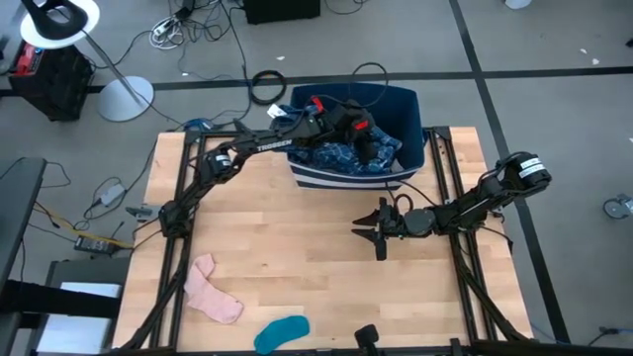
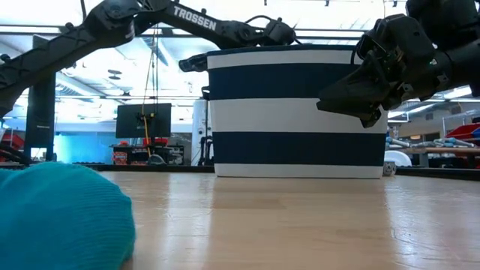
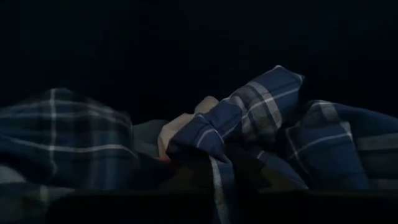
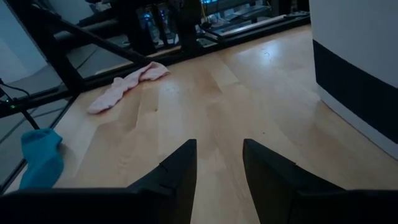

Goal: Sort clothes
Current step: Put the blue and white shirt into the blue bin

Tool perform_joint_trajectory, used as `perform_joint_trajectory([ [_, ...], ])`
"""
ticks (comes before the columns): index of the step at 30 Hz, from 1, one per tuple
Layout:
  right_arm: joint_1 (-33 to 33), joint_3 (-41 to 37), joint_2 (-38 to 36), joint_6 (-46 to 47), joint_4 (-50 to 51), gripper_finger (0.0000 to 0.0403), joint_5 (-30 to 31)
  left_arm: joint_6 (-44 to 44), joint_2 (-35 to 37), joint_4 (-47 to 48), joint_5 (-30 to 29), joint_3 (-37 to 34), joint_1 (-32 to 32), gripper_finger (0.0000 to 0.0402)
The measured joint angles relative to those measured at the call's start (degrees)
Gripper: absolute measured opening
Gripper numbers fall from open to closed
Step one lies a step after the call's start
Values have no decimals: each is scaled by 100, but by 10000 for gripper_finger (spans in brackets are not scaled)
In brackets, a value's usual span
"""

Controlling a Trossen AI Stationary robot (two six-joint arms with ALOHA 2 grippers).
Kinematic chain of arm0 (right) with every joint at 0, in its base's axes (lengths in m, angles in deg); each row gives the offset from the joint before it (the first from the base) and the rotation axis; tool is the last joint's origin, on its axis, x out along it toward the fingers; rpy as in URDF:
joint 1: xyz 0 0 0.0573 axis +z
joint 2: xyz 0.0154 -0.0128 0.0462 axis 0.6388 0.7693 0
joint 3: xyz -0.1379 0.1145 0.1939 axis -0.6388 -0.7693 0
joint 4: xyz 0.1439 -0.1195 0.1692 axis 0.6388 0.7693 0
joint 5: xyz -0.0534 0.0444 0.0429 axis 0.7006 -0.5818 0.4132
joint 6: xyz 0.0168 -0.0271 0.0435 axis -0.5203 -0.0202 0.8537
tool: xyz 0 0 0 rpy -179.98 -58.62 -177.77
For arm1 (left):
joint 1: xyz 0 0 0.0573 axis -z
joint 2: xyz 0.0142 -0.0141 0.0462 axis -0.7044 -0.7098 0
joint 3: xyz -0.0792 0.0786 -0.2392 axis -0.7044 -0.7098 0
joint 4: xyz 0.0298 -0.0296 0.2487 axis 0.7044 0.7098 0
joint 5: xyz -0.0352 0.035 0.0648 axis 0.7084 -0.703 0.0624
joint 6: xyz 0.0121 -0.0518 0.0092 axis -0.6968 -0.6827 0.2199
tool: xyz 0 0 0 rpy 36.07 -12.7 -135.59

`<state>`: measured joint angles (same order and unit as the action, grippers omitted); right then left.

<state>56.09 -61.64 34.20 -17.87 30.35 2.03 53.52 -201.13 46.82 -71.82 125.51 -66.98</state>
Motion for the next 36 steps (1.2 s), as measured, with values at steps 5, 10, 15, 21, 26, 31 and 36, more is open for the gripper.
perform_joint_trajectory([
  [5,0,0,0,-7,2,132,1,-195,-7,-55,-2,0,-13,61],
  [10,0,0,0,-15,-21,132,0,-258,24,-51,2,4,-30,109],
  [15,0,0,1,-15,-15,132,0,-210,25,674,85,679,-28,128],
  [21,0,2,2,-15,-6,132,-2,241,614,947,134,636,6,128],
  [26,0,2,2,-15,-12,132,-4,491,1132,1366,75,638,27,129],
  [31,0,0,2,-13,-27,132,-4,799,1594,2102,51,638,59,129],
  [36,0,0,2,-13,-25,132,-4,996,1877,3102,-102,643,52,129],
])
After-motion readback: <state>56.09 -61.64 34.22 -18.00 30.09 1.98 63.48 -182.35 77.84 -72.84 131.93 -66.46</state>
